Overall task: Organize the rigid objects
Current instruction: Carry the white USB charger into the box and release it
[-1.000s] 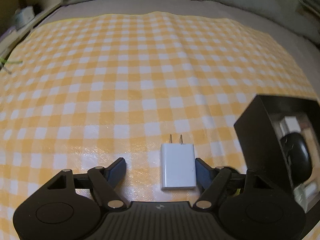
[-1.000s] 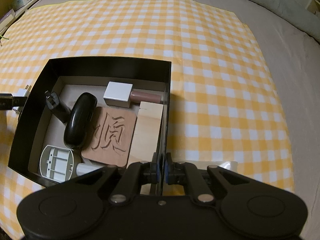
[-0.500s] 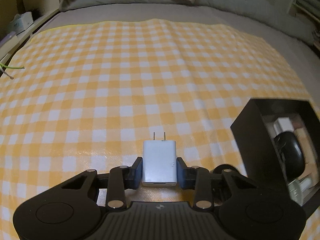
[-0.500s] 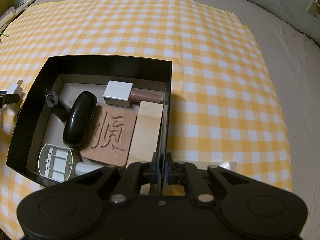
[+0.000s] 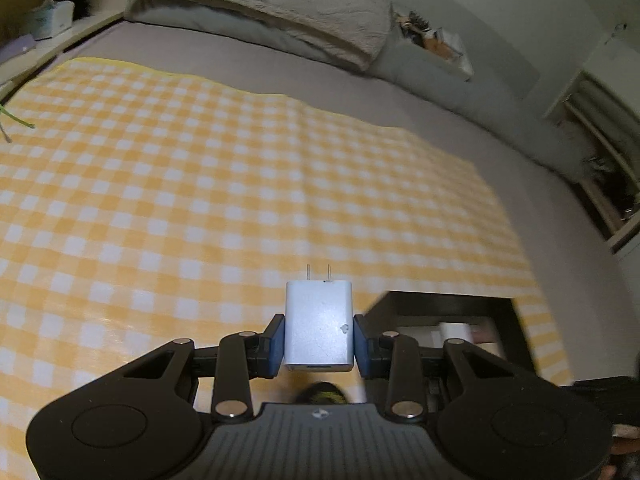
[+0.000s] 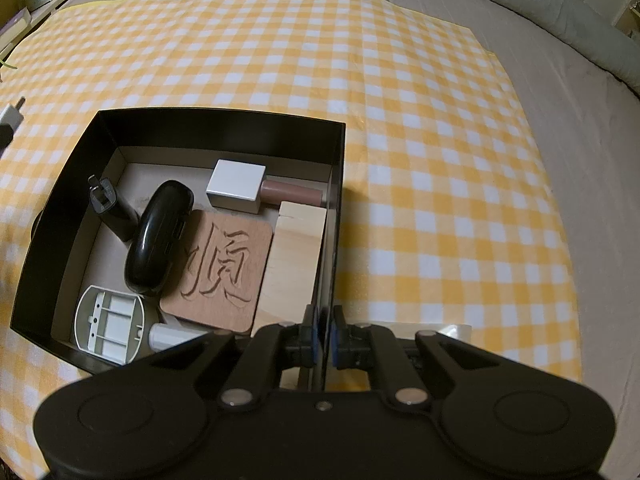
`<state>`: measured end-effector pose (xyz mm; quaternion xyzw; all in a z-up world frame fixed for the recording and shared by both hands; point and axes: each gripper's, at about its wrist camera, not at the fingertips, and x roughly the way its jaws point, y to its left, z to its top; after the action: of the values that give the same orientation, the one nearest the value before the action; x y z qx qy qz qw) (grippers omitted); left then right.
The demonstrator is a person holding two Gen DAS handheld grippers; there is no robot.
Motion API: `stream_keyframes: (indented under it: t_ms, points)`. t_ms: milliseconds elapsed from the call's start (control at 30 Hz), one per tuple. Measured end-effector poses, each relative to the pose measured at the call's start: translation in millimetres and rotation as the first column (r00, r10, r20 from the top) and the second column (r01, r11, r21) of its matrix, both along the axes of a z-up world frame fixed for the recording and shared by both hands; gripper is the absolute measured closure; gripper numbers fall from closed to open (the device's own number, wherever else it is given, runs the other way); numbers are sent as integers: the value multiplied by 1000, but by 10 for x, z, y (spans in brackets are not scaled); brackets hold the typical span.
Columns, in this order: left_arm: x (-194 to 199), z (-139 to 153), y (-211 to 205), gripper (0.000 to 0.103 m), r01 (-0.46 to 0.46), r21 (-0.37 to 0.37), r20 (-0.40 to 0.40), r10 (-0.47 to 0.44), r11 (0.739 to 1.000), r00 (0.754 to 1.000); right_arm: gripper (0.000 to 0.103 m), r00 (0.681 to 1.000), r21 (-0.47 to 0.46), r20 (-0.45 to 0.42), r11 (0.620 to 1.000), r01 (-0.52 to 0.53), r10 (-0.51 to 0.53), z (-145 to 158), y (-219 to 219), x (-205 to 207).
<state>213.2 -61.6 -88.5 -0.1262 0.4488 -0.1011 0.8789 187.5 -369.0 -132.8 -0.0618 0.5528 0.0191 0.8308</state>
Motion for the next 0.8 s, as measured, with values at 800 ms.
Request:
stream_keyframes:
  t_ms: [800]
  points:
    - [-240,-130,-961,52,218,-90,-132,-229,972,964,97,1000,2,5,1000,-12,12,33,21,-16]
